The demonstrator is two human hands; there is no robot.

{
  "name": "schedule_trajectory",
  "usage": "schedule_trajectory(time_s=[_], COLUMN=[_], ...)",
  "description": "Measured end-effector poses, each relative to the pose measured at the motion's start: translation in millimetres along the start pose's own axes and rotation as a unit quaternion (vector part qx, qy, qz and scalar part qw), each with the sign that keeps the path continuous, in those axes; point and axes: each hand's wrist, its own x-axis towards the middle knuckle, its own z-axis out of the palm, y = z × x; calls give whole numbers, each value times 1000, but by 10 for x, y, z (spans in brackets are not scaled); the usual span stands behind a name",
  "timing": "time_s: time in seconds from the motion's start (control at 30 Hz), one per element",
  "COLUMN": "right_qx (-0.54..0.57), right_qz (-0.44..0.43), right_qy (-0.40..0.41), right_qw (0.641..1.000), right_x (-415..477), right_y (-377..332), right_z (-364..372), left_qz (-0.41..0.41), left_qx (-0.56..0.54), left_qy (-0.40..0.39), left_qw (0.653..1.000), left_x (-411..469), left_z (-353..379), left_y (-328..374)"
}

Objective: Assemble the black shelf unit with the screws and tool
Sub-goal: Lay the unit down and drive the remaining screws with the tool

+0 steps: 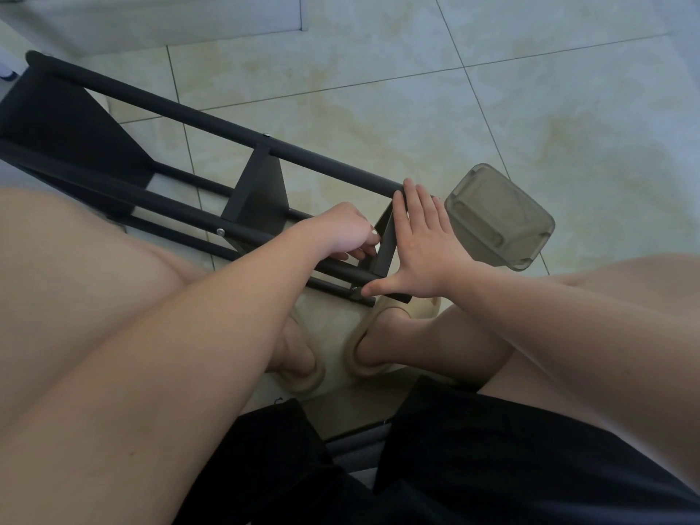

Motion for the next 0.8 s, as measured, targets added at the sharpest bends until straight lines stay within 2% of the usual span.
schedule_trajectory(time_s=[0.37, 0.8], right_qx=[2, 2], right_qz=[4, 2], right_qy=[-5, -1], right_qw=[1000, 1000], right_x=[-7, 0], right_y=[-4, -10], right_z=[-18, 12], left_qz=[-26, 3], left_qx=[-14, 54], left_qy=[-9, -32], left_qw=[1000, 998], left_x=[-5, 33], left_z=[16, -34], left_y=[25, -35])
